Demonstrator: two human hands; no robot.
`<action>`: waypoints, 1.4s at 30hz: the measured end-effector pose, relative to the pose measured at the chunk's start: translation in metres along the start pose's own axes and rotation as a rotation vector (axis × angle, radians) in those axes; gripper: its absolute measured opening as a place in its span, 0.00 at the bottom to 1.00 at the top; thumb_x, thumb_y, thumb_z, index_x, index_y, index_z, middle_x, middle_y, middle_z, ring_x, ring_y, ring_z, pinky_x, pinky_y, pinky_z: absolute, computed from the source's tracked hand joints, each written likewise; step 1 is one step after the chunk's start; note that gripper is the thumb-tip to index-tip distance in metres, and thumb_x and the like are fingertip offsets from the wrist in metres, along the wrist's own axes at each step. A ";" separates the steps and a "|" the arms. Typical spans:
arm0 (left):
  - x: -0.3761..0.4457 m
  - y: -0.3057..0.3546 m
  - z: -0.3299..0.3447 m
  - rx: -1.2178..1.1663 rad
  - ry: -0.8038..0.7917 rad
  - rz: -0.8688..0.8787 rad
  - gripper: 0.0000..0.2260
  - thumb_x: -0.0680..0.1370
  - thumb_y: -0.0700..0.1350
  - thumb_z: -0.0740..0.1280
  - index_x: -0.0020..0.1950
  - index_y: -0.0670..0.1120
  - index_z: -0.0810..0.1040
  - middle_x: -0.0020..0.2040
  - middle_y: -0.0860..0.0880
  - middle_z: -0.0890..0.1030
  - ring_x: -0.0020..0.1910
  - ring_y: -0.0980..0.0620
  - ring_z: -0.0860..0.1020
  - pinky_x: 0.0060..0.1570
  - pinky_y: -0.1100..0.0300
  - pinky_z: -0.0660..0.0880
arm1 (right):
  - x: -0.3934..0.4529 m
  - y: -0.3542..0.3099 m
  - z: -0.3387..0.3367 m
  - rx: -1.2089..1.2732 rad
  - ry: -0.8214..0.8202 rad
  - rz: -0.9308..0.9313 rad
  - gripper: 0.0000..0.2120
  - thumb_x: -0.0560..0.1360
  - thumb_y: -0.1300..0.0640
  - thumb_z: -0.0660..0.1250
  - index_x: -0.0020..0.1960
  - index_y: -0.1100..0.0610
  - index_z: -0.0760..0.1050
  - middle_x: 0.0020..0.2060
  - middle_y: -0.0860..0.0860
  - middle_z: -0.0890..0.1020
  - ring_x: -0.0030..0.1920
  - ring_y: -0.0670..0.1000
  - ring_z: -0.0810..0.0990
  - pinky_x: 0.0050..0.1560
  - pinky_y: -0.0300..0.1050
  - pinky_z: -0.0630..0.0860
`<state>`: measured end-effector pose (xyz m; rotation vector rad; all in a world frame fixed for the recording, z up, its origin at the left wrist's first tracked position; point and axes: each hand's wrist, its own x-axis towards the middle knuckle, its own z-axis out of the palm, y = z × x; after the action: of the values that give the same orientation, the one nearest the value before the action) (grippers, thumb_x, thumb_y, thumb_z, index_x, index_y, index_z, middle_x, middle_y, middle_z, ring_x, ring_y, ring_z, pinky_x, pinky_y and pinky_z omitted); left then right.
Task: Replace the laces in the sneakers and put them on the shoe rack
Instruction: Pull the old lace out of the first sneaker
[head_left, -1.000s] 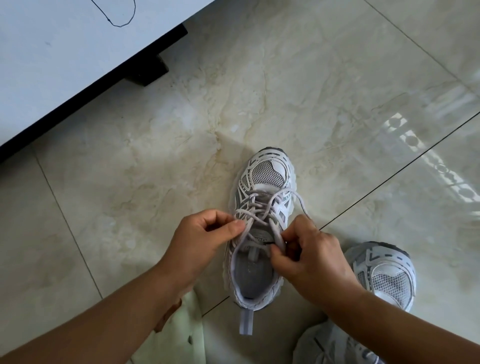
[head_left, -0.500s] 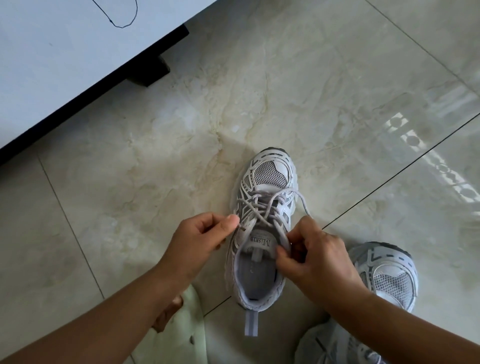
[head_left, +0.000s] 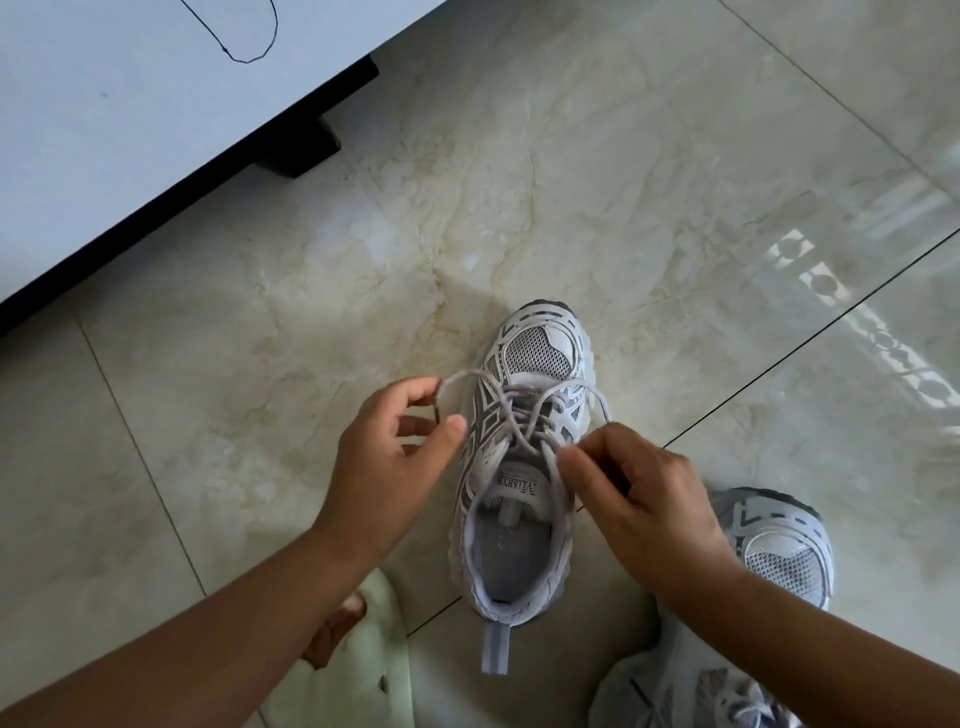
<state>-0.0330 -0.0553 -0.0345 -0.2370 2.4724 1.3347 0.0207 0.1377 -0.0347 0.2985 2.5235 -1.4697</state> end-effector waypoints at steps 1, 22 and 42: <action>-0.003 0.005 0.002 -0.022 -0.034 0.051 0.15 0.72 0.48 0.72 0.58 0.53 0.76 0.52 0.55 0.78 0.45 0.62 0.78 0.40 0.72 0.73 | 0.004 0.000 -0.001 -0.008 0.017 -0.006 0.07 0.73 0.53 0.68 0.37 0.54 0.77 0.28 0.44 0.77 0.33 0.43 0.75 0.31 0.31 0.68; -0.015 0.000 0.016 0.160 -0.044 0.350 0.10 0.69 0.43 0.66 0.48 0.46 0.81 0.44 0.53 0.79 0.40 0.58 0.79 0.35 0.61 0.78 | 0.049 0.005 -0.022 -0.478 -0.182 -0.474 0.09 0.71 0.55 0.58 0.36 0.58 0.70 0.28 0.48 0.71 0.26 0.46 0.65 0.25 0.38 0.65; -0.016 0.002 0.015 0.184 -0.113 0.365 0.14 0.67 0.41 0.67 0.52 0.46 0.82 0.45 0.53 0.79 0.42 0.59 0.78 0.37 0.71 0.75 | 0.029 0.020 -0.028 -0.385 -0.064 -0.056 0.09 0.71 0.60 0.71 0.35 0.55 0.72 0.28 0.44 0.72 0.27 0.44 0.70 0.27 0.32 0.66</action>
<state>-0.0159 -0.0416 -0.0349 0.3391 2.6031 1.1962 -0.0042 0.1740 -0.0456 0.1153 2.7065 -0.9599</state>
